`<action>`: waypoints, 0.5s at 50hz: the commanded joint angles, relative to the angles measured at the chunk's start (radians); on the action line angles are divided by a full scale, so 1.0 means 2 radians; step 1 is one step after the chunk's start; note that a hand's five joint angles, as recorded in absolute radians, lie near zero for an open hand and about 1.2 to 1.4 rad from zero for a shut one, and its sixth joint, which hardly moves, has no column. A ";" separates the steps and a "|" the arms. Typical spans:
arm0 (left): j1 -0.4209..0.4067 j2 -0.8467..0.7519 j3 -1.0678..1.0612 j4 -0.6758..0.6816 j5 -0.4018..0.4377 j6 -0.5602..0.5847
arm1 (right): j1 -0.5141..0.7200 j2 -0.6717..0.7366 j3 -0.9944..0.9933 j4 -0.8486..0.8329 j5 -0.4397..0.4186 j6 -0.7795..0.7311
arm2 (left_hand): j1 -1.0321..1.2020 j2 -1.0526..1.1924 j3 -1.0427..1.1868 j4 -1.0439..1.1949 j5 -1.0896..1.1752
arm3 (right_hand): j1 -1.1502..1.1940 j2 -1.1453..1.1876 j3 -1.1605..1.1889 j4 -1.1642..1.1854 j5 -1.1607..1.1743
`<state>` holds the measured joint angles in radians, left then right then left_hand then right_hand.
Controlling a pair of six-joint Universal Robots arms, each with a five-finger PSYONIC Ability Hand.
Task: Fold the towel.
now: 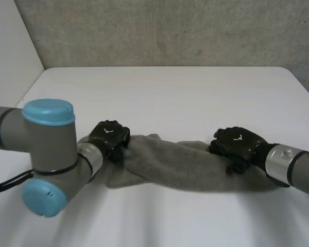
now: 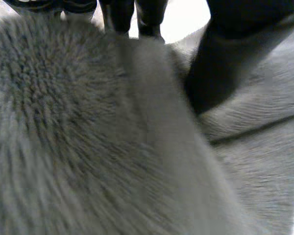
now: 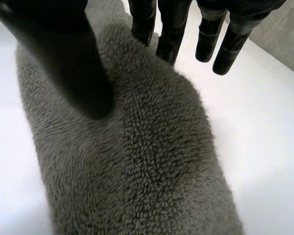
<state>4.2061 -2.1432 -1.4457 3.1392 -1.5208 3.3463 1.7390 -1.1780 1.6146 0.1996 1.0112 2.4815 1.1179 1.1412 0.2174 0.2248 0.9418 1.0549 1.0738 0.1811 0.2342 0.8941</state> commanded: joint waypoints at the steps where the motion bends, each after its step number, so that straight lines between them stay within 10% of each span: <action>1: 0.008 -0.044 0.086 -0.008 0.000 0.020 | 0.034 0.051 -0.113 -0.019 -0.011 -0.001 | 0.139 0.128 -0.021 -0.025 0.140 | 0.171 0.161 -0.003 -0.030 0.164; 12: 0.023 -0.106 0.158 0.091 -0.037 0.020 | 0.045 0.201 -0.308 -0.217 0.001 0.177 | 0.139 0.128 -0.021 -0.025 0.140 | 0.171 0.161 -0.003 -0.030 0.164; 15: 0.033 -0.118 0.156 0.131 -0.037 0.020 | 0.047 0.239 -0.336 -0.229 0.026 0.177 | 0.139 0.128 -0.021 -0.025 0.140 | -0.118 -0.127 -0.003 -0.030 -0.125; 16: 0.033 -0.118 0.156 0.132 -0.037 0.020 | 0.048 0.250 -0.348 -0.226 0.049 0.173 | 0.139 0.128 -0.021 -0.025 0.140 | -0.387 -0.396 -0.003 -0.030 -0.394; 25: 0.042 -0.107 0.124 0.145 -0.045 0.019 | 0.047 0.200 -0.304 -0.223 0.134 0.119 | -0.472 -0.483 -0.021 -0.025 -0.471 | -0.440 -0.450 -0.003 -0.030 -0.447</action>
<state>4.2759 -2.3828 -1.1433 3.4299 -1.6081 3.3837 1.8360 -0.6767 0.9174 -0.2617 1.2032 2.7981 0.5782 0.5561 0.2174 0.2248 0.4070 0.4910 0.4799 0.1811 0.2342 0.2773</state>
